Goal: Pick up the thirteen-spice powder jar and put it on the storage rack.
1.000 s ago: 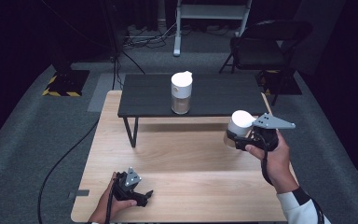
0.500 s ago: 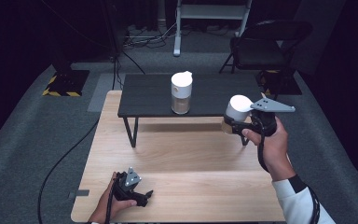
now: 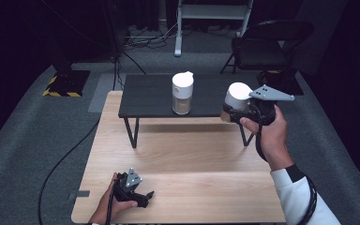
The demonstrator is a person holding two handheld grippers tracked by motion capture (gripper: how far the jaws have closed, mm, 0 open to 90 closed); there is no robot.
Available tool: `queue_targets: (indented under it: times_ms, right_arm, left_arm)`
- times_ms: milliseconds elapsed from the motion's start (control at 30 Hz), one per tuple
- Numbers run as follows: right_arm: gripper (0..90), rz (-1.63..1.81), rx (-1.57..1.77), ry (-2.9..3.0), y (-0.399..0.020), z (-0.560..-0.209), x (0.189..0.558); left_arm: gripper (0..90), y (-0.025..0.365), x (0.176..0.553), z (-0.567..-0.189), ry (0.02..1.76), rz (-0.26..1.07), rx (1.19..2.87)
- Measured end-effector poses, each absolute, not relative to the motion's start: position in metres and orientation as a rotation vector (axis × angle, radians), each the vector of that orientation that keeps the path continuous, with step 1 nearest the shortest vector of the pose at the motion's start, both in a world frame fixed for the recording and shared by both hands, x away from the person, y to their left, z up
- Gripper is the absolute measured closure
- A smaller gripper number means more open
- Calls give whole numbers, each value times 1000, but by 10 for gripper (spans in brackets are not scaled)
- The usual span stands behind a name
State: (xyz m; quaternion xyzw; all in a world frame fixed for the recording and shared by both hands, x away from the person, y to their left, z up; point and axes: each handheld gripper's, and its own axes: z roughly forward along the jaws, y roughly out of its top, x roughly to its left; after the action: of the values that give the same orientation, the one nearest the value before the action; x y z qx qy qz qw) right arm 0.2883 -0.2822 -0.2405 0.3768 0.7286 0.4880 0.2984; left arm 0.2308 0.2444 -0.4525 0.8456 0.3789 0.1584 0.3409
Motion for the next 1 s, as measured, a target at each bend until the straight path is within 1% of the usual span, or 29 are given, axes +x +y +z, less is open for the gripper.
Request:
queue_targets:
  times_ms: [167, 1000]
  right_arm:
    - [298, 1302, 978, 1932, -282, -239, 295]
    - [298, 1278, 982, 1882, -253, -235, 328]
  left_arm:
    - [3, 244, 231, -452, 986, 412, 2200]
    - [4, 244, 231, -453, 988, 412, 2197]
